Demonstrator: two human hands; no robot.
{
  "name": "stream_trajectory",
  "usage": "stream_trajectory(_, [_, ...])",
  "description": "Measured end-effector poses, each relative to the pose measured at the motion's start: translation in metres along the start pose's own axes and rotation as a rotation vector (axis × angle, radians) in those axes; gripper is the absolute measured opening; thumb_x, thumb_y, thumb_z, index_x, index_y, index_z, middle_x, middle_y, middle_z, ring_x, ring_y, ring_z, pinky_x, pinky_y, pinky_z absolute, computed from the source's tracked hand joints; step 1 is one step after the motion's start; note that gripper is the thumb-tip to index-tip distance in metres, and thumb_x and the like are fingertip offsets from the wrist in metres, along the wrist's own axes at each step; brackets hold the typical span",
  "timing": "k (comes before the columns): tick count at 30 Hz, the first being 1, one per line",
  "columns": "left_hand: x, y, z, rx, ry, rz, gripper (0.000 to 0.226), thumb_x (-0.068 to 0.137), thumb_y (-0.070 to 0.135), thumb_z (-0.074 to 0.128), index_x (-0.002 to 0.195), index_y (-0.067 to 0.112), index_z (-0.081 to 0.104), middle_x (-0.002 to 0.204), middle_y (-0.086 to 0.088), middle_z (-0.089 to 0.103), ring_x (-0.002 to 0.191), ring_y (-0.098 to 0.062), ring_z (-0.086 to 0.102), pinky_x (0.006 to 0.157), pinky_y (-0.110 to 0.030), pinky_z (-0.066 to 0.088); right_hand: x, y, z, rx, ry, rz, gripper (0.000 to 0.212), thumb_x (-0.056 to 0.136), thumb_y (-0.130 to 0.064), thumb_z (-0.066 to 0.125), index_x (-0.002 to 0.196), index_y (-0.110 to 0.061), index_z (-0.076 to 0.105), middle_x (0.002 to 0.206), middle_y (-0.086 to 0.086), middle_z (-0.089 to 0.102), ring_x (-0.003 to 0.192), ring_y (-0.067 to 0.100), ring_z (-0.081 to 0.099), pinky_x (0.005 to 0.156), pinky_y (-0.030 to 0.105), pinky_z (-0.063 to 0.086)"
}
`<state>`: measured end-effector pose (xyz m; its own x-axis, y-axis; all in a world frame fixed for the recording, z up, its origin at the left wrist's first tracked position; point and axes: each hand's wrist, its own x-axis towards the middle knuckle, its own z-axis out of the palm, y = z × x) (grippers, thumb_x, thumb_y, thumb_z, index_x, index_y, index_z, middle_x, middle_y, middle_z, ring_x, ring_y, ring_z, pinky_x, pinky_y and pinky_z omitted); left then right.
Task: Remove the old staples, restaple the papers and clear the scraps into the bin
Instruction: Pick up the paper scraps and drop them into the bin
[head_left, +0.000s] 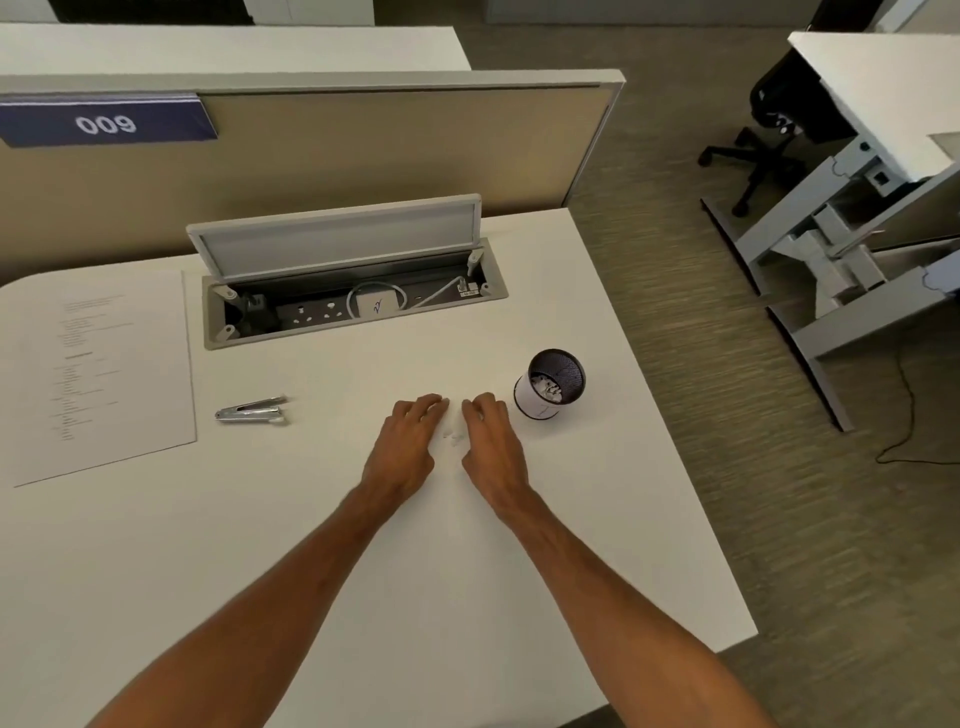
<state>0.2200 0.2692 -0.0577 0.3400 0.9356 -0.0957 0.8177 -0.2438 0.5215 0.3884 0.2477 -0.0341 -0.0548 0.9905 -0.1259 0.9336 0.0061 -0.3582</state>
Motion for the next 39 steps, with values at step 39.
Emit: stream_trajectory(39, [-0.065, -0.02, 0.008, 0.033, 0.17, -0.035, 0.066, 0.101, -0.001, 0.052, 0.166, 0.009, 0.045, 0.175, -0.014, 0.042, 0.165, -0.037, 0.034, 0.134, -0.051, 0.031, -0.011, -0.027, 0.022, 0.181, 0.059, -0.067, 0.025, 0.091, -0.02, 0.079, 0.11, -0.013, 0.064, 0.11, 0.003, 0.056, 0.097, 0.023, 0.058, 0.072, 0.035, 0.055])
